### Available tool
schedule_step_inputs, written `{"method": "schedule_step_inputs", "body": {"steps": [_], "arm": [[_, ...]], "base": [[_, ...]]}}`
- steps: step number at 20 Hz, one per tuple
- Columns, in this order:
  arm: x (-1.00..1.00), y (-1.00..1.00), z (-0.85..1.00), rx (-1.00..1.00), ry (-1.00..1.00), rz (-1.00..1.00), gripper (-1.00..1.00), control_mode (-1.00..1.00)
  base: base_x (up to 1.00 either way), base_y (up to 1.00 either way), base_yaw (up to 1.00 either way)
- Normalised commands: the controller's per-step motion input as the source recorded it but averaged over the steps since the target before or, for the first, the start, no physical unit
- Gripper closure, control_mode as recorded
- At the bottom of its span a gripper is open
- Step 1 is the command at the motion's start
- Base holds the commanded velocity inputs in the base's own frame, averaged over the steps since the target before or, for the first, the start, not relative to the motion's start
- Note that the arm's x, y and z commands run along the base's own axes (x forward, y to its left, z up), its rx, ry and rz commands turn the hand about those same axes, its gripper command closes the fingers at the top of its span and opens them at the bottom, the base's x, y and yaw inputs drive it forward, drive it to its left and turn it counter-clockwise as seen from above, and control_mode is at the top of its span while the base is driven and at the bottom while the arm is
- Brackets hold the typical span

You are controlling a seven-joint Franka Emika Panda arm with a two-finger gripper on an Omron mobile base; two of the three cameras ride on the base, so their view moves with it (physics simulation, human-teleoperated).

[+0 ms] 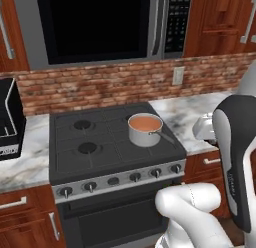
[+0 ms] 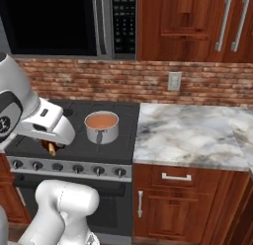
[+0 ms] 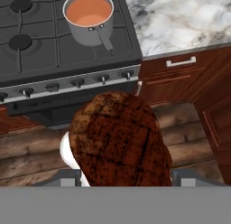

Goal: Retrieve the steak from the fridge and place it on the saucepan with marinade on the stove.

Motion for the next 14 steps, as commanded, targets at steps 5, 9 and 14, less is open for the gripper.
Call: {"method": "schedule_step_inputs", "body": {"steps": [5, 9, 14], "arm": [[0.0, 0.0, 0.0, 0.0, 0.0, 0.0, 1.0, 1.0], [0.0, 0.0, 0.0, 0.0, 0.0, 0.0, 1.0, 1.0], [0.0, 0.0, 0.0, 0.0, 0.0, 0.0, 1.0, 1.0]], "base": [[0.39, 0.09, 0.0], [0.58, 0.0, 0.0], [0.47, 0.04, 0.0]]}}
